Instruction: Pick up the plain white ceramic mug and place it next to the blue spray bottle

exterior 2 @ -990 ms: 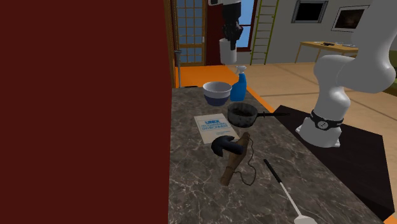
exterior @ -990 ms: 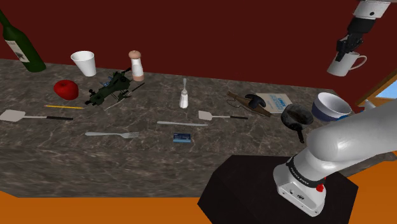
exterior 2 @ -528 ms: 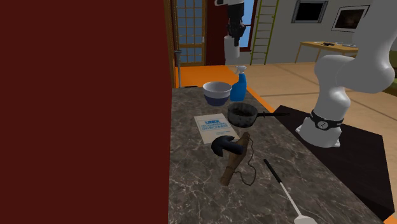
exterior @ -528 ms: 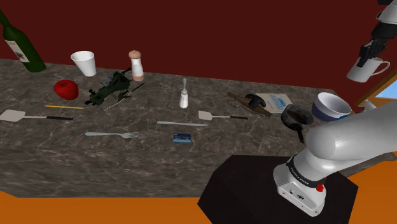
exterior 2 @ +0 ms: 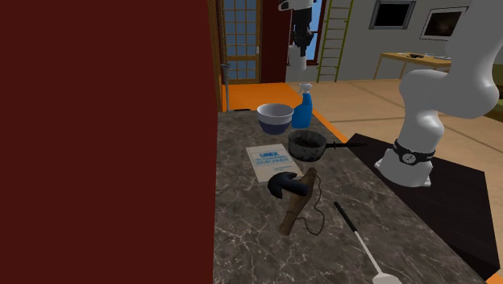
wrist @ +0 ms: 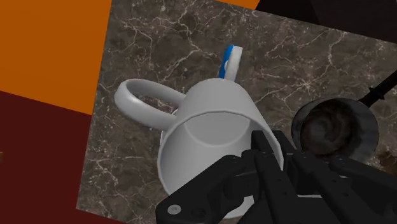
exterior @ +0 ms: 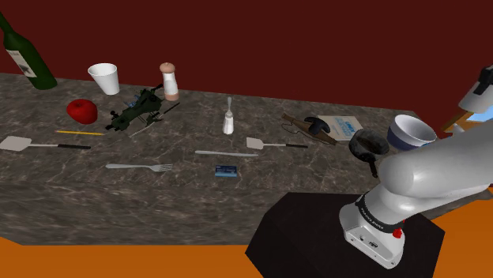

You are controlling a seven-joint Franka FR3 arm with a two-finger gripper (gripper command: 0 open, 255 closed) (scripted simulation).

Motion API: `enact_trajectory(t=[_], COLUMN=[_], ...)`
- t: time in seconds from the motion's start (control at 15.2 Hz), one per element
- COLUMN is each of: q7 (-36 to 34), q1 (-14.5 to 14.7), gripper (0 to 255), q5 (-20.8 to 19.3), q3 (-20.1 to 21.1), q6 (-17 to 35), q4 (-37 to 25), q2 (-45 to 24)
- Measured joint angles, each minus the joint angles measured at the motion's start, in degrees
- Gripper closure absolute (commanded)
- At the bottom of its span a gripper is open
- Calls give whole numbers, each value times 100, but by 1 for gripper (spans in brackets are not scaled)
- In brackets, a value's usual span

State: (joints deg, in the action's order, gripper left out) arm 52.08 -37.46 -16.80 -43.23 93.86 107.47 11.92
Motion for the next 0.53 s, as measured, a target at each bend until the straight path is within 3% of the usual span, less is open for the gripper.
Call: enact_trajectory(t=[0.33, 0.53], q7=[894, 1511], q1=[-238, -417], gripper=[255, 255], q5=[185, 493], q3=[-598, -986], q6=[134, 247], q4=[-394, -701], q2=[-446, -904])
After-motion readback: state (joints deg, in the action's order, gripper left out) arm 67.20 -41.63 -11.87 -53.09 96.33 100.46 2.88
